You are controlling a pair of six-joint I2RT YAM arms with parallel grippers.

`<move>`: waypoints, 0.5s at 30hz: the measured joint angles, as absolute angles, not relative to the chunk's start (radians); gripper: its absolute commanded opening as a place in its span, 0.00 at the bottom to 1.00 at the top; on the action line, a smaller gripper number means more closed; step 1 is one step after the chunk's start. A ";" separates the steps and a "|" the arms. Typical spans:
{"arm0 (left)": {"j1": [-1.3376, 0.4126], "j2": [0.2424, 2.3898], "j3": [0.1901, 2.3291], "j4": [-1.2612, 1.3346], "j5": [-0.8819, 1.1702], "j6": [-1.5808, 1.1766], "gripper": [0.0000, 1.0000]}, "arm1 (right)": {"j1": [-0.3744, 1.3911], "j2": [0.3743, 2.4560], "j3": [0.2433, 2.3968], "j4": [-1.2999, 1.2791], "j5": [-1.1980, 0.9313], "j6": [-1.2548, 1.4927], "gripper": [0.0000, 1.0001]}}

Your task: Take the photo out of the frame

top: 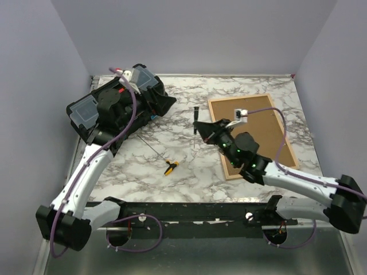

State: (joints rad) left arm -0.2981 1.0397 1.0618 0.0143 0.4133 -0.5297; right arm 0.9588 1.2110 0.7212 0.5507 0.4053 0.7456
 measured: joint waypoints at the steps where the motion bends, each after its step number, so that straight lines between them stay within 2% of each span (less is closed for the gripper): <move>1: -0.305 1.064 1.070 0.015 0.435 -0.537 0.93 | 0.946 1.153 0.688 0.542 0.411 0.761 0.01; 8: -0.406 1.308 1.095 0.066 0.677 -0.680 0.94 | 0.876 0.798 0.573 0.426 0.500 0.838 0.01; 15: -0.542 1.412 1.089 0.196 0.834 -0.818 0.93 | 0.875 0.681 0.554 0.337 0.547 0.861 0.01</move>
State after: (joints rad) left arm -0.5415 1.4120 1.0889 0.1963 0.8341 -0.8185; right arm 0.8745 0.6811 0.5541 0.3367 0.5468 0.8608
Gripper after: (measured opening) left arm 0.935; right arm 0.053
